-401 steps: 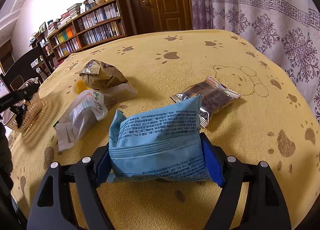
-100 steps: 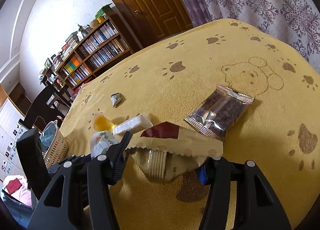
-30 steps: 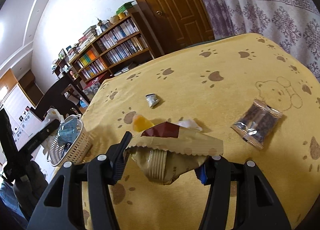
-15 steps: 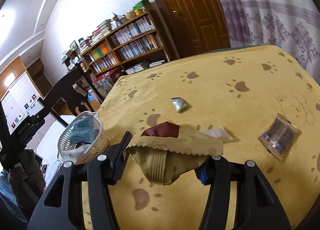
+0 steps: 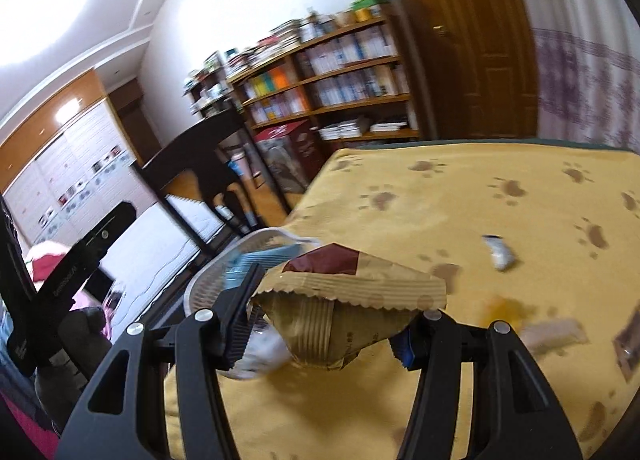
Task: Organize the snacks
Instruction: 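Carry the tan packet into the basket and open the right tool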
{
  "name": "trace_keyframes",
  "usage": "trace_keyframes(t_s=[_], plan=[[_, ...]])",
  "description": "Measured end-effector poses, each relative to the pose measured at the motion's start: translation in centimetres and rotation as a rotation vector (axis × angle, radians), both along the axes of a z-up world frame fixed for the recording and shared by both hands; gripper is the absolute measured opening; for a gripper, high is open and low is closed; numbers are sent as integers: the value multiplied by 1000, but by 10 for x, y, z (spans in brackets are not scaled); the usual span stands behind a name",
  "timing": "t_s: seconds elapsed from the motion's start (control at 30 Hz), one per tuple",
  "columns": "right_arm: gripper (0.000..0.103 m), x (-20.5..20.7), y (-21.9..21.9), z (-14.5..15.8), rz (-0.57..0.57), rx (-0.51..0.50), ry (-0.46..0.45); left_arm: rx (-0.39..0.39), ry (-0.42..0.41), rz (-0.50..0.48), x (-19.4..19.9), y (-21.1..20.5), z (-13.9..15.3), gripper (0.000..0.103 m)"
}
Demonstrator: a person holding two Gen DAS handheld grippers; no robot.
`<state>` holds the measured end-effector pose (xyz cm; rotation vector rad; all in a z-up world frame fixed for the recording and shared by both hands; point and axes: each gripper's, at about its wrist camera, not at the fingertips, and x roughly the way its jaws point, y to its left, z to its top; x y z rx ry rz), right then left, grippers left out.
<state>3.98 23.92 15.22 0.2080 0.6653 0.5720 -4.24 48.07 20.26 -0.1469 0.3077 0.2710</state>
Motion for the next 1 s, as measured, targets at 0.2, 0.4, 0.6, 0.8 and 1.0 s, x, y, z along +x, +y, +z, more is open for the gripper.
trace_keyframes(t_s=[0.2,0.4,0.6,0.8,1.0], plan=[[56,3,63,-2,113,-42,16,-36,-23,39,-8,21,4,99],[64,15,108,-15,197,-51,96,-57,-36,41,-9,28,6,99],[66,18,111,-22,181,-35,114,-61,-38,42,-10,30,6,99],[66,18,92,-16,144,-5,107,-52,-39,35,-10,28,8,99],[66,14,90,-22,114,-39,101,-47,-38,27,-9,22,9,99]])
